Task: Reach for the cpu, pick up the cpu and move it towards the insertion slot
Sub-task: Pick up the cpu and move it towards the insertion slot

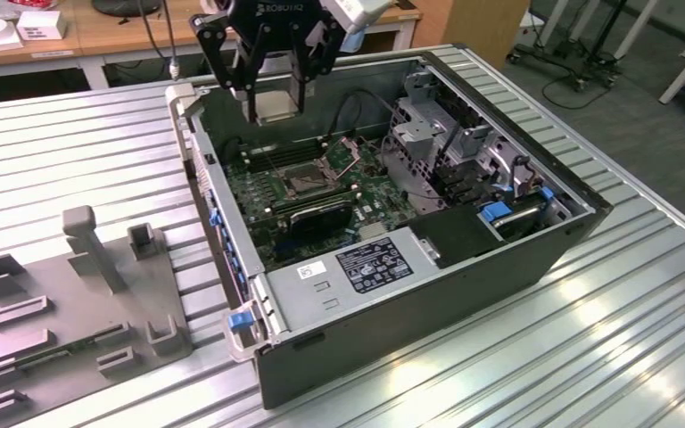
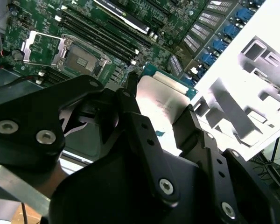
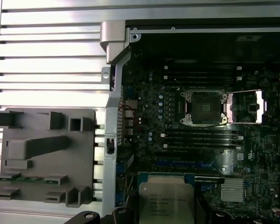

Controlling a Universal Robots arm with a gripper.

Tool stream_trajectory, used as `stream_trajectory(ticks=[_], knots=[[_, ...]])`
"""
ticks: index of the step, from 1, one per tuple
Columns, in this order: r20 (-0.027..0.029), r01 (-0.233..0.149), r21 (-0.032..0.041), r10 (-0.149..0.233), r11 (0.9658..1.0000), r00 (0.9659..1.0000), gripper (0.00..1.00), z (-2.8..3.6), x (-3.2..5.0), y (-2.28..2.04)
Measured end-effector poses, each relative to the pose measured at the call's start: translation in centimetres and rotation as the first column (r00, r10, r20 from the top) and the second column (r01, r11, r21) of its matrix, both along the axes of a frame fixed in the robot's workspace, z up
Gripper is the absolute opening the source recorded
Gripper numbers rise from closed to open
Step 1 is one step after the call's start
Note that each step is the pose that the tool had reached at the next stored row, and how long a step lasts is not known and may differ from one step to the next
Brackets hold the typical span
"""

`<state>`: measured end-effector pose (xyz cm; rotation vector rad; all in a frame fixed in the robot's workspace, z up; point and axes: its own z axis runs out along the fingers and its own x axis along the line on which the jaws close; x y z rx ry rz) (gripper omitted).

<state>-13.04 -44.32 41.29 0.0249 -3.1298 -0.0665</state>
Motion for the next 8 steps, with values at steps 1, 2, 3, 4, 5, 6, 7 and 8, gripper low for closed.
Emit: stream_trajectory(ticks=[1,2,3,4,5,6,7,8], knots=[[0.0000,0.000,0.0000,0.000,1.0000,1.0000,0.55,0.00,0.11,0.00],[0.0000,0.000,0.0000,0.000,1.0000,1.0000,0.55,0.00,0.21,0.01],[0.0000,0.000,-0.0001,0.000,1.0000,1.0000,0.55,0.00,0.32,0.01],[0.0000,0.000,0.0000,0.000,1.0000,1.0000,0.55,0.00,0.43,0.02],[0.0000,0.000,0.0000,0.000,1.0000,1.0000,0.55,0.00,0.53,0.02],[0.0000,0.000,0.0000,0.000,1.0000,1.0000,0.55,0.00,0.63,0.03],[0.0000,0.000,0.0000,0.000,1.0000,1.0000,0.55,0.00,0.74,0.04],[0.0000,0.000,0.0000,0.000,1.0000,1.0000,0.55,0.00,0.85,0.04]])
